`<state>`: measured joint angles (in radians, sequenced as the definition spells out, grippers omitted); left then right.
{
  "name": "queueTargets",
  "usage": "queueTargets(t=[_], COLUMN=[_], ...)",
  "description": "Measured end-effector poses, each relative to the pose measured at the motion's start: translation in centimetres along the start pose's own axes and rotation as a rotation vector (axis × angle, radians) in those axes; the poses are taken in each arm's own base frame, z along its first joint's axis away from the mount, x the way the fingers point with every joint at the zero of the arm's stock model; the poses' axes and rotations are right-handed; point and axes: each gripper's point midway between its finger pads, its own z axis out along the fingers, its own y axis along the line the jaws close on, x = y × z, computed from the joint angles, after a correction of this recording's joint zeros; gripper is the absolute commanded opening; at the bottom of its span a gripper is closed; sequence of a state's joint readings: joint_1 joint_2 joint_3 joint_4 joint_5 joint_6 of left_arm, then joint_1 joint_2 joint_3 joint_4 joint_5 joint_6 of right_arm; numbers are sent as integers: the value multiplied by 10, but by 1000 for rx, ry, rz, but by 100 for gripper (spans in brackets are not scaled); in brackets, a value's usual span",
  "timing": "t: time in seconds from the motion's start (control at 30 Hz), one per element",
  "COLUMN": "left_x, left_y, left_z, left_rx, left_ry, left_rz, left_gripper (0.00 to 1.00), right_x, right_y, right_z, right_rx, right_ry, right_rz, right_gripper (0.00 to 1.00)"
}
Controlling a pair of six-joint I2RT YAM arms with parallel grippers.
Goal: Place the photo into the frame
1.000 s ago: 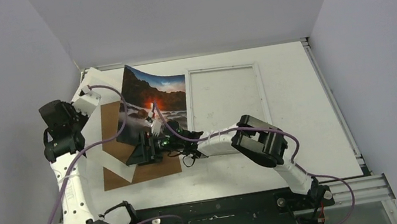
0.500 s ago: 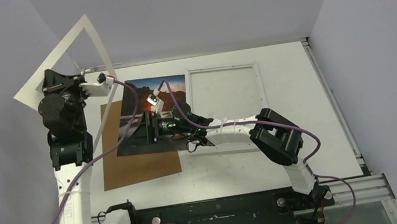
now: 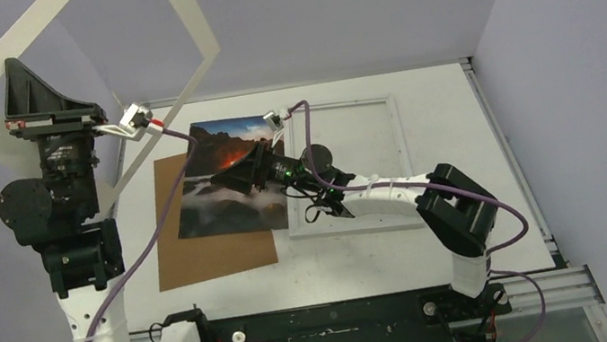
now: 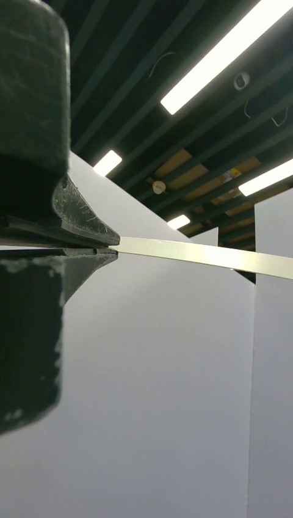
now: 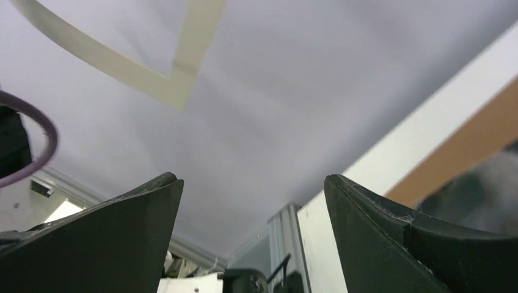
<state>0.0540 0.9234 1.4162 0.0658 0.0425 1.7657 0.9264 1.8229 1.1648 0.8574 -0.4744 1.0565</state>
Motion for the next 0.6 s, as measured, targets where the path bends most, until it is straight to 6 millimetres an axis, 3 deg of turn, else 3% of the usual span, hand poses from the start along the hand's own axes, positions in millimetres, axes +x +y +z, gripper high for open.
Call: queueTargets(t=[0.27, 0.6], left_x=[-5, -10], left_y=[28, 49], left_z=[-16, -32], left_rx=[-69, -125], left_ry=[-44, -82], left_rz=[-21, -50], left_gripper=[0, 0], right_x=[-44, -63], right_y=[49, 70], right_z=[5, 54], right_rx=[-257, -433], right_ry=[-272, -392], right_rz=[-97, -75], right_gripper=[90, 90])
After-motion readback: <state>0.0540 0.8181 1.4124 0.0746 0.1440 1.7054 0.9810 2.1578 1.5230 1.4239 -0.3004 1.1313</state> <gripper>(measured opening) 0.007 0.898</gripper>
